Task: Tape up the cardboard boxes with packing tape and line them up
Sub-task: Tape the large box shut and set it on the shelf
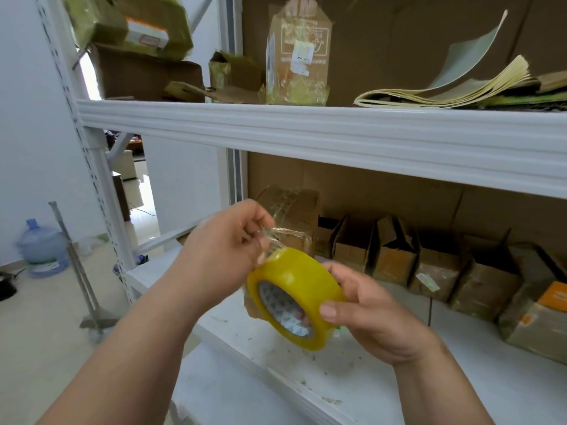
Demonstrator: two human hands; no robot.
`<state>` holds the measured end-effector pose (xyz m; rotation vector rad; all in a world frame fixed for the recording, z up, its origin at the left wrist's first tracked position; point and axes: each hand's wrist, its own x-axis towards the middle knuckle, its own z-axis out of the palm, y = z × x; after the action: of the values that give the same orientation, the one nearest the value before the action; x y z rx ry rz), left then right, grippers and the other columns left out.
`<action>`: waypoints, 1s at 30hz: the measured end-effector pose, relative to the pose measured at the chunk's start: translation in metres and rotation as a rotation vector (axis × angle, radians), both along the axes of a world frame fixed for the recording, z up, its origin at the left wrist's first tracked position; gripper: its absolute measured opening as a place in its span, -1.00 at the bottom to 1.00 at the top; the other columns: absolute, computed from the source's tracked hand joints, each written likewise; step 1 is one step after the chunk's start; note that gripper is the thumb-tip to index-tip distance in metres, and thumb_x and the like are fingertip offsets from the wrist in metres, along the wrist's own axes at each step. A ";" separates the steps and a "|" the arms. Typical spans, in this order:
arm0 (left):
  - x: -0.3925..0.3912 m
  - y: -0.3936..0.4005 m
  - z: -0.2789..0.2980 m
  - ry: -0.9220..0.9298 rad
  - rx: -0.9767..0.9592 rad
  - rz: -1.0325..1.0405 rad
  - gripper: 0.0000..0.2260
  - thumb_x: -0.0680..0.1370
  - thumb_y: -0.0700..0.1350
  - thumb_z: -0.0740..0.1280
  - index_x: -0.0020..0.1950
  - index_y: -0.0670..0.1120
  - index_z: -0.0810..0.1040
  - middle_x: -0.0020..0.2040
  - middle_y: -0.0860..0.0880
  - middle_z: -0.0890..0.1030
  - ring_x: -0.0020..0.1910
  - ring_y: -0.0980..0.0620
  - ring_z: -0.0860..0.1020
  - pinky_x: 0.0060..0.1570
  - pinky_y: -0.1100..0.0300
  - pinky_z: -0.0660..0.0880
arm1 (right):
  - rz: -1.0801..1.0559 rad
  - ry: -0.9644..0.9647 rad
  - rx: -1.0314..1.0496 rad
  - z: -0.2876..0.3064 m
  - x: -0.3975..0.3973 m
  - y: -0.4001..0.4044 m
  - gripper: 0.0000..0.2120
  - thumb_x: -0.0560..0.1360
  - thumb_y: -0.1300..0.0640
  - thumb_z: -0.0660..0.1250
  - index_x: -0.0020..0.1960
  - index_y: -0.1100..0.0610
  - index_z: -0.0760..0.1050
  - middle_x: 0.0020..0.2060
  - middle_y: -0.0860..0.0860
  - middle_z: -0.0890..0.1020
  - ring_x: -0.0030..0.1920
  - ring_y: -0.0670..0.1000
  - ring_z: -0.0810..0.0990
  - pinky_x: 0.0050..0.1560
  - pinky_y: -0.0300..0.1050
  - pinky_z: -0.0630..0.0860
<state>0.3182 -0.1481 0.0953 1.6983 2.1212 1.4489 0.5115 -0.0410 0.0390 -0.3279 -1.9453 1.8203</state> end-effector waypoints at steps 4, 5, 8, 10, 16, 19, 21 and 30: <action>-0.004 0.004 0.009 -0.189 0.094 -0.074 -0.79 0.56 -0.35 0.32 -0.10 -0.03 0.55 -0.27 0.04 0.54 -0.38 0.03 0.64 -0.34 0.21 0.59 | 0.006 0.015 -0.001 0.007 0.007 0.015 -0.50 0.27 0.10 0.45 0.12 0.36 0.53 -0.09 0.20 0.64 -0.07 0.16 0.59 -0.03 -0.01 0.49; -0.005 0.006 0.010 -0.227 0.111 -0.092 -0.81 0.56 -0.37 0.31 -0.09 -0.08 0.55 -0.26 0.00 0.53 -0.39 0.02 0.63 -0.34 0.21 0.59 | -0.001 0.014 0.018 0.009 0.008 0.019 -0.52 0.27 0.09 0.45 0.10 0.34 0.55 -0.11 0.20 0.63 -0.09 0.15 0.58 -0.05 -0.02 0.48; -0.019 0.011 0.017 -0.345 0.212 -0.075 -0.80 0.55 -0.39 0.32 -0.11 -0.09 0.54 -0.25 -0.05 0.53 -0.43 0.02 0.59 -0.35 0.15 0.61 | -0.068 0.024 0.061 0.018 0.013 0.030 -0.58 0.26 -0.02 0.55 0.02 0.19 0.63 -0.14 0.16 0.64 -0.13 0.09 0.60 -0.12 -0.11 0.51; -0.040 0.013 0.025 -0.406 0.288 -0.035 -0.80 0.55 -0.37 0.34 -0.12 -0.07 0.54 -0.28 0.00 0.55 -0.44 0.02 0.58 -0.37 0.17 0.59 | -0.163 0.031 0.055 0.021 0.018 0.039 -0.39 0.13 -0.21 0.64 0.00 0.17 0.66 -0.13 0.19 0.66 -0.13 0.11 0.63 -0.14 -0.12 0.55; -0.073 0.034 0.023 -0.530 0.269 -0.025 -0.82 0.55 -0.38 0.33 -0.07 -0.11 0.48 -0.26 -0.09 0.50 -0.47 0.03 0.57 -0.41 0.23 0.54 | -0.349 0.024 0.047 0.041 0.028 0.062 -0.31 -0.09 -0.30 0.67 -0.10 0.09 0.73 -0.20 0.19 0.70 -0.22 0.10 0.69 -0.23 -0.14 0.63; -0.095 0.047 0.023 -0.611 0.280 0.012 -0.81 0.56 -0.39 0.32 -0.09 -0.12 0.44 -0.33 -0.09 0.51 -0.48 0.06 0.56 -0.46 0.25 0.51 | -0.441 -0.021 0.028 0.052 0.025 0.073 -0.33 -0.14 -0.30 0.68 -0.15 0.07 0.73 -0.25 0.16 0.69 -0.28 0.08 0.68 -0.30 -0.13 0.62; -0.109 0.056 0.020 -0.666 0.253 0.035 -0.80 0.55 -0.40 0.31 -0.09 -0.12 0.41 -0.34 -0.12 0.51 -0.50 0.08 0.54 -0.50 0.26 0.50 | -0.524 -0.075 0.052 0.057 0.016 0.076 -0.49 -0.06 -0.25 0.67 -0.24 0.03 0.73 -0.31 0.13 0.68 -0.34 0.02 0.67 -0.36 -0.17 0.61; -0.129 0.084 -0.011 -0.952 0.051 0.065 -0.78 0.54 -0.44 0.27 -0.15 -0.14 0.40 -0.43 -0.10 0.53 -0.59 0.08 0.45 -0.59 0.28 0.42 | -0.651 -0.333 0.049 0.048 -0.012 0.093 -0.75 0.22 -0.03 0.44 -0.21 0.11 0.71 -0.21 0.24 0.71 -0.18 0.21 0.68 0.02 0.10 0.58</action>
<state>0.1890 -0.0645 0.0841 0.6675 1.5885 1.8133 0.4996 0.0516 0.0865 -1.1558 -1.7798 1.3433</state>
